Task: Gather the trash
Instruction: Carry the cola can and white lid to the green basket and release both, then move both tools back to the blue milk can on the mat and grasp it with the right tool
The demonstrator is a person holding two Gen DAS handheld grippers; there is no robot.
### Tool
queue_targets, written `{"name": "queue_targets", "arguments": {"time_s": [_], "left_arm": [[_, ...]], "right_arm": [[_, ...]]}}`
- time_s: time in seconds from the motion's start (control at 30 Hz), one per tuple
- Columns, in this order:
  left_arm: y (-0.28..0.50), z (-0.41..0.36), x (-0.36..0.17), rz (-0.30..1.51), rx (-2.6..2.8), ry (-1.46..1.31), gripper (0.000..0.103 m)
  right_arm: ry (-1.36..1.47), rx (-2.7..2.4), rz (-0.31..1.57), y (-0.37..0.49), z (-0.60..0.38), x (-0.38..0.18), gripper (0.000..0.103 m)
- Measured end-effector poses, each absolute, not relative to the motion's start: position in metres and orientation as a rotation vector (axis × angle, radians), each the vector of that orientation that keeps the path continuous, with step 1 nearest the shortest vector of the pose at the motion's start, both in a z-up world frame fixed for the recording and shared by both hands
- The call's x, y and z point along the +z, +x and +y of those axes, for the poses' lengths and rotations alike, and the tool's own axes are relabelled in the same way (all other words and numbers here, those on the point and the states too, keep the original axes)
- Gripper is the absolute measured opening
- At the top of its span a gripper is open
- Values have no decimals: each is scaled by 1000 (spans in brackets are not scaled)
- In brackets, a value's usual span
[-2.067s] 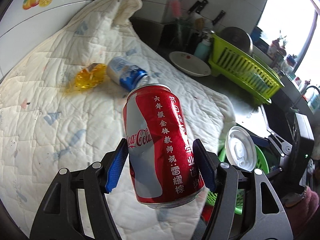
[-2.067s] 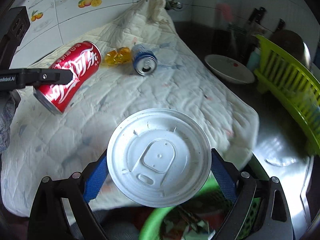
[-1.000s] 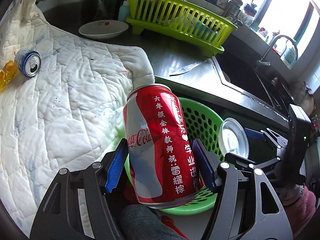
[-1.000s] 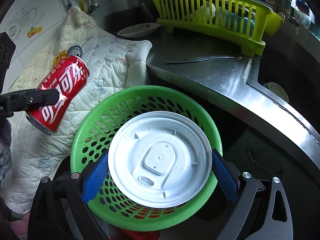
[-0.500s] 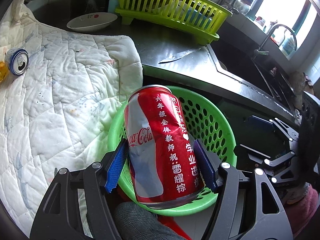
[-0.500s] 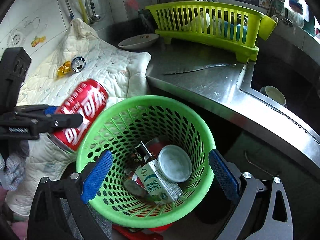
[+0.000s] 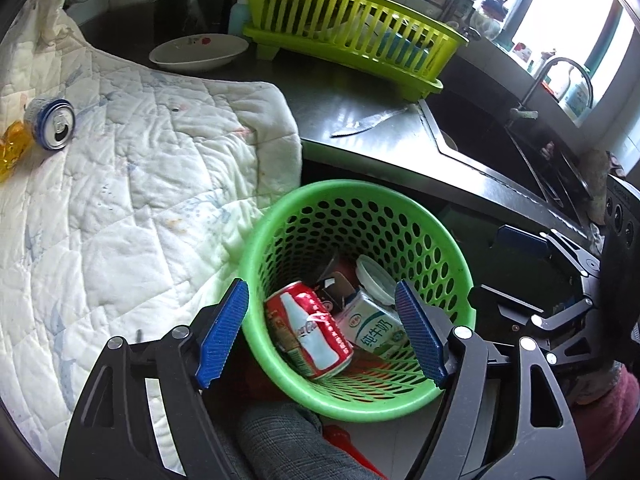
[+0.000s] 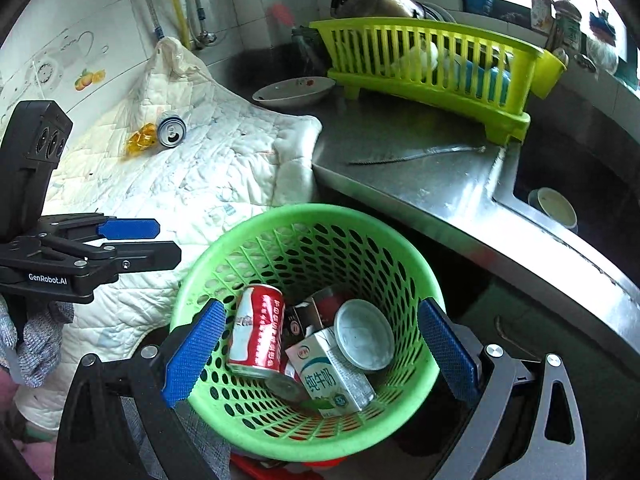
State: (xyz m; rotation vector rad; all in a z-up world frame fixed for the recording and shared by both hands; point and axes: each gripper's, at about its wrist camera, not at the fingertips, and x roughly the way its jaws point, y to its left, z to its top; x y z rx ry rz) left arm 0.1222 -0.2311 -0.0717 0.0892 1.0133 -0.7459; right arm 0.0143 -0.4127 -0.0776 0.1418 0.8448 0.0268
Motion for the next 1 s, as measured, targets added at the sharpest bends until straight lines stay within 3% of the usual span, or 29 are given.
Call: {"name": "queue_targets", "arguments": {"time_s": [0.4,1.0], "left_arm": [[156,-154,-52,973,-601,35,75],[261,-5,-37,922,-296,-61,75]], "right_arm": [[107,111,829,68,-371,-59,94],[4,337,837,228,-262,-42,93]]}}
